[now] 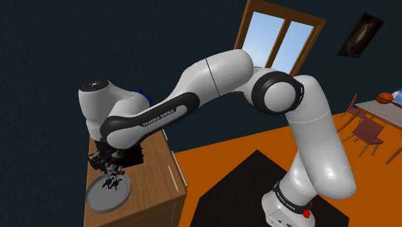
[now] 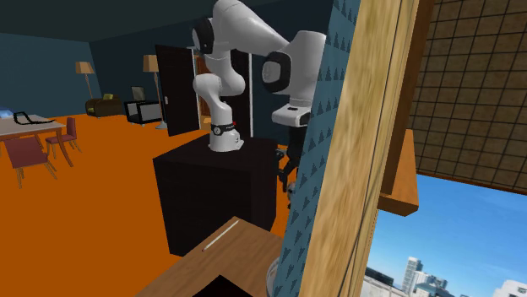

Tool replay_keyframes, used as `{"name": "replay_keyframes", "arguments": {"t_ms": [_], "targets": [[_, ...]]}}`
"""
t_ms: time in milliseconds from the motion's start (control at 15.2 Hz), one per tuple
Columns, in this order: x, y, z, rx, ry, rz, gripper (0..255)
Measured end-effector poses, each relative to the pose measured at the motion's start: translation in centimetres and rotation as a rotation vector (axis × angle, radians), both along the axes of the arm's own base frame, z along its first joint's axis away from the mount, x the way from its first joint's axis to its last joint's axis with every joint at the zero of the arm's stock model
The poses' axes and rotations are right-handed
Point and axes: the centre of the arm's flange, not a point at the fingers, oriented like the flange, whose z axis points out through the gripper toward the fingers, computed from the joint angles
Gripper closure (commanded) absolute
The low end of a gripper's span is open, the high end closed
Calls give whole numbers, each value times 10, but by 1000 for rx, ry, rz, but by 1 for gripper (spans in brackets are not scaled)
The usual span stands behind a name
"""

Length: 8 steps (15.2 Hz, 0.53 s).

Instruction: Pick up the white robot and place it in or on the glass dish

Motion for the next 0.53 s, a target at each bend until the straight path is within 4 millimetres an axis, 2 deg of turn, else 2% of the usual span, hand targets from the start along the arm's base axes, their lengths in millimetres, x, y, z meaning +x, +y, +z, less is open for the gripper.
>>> {"name": "replay_keyframes", "arguments": {"t_ms": [264, 528], "targets": [[38, 22, 17, 0, 0, 0, 255], [45, 28, 3, -1, 0, 0, 255]]}}
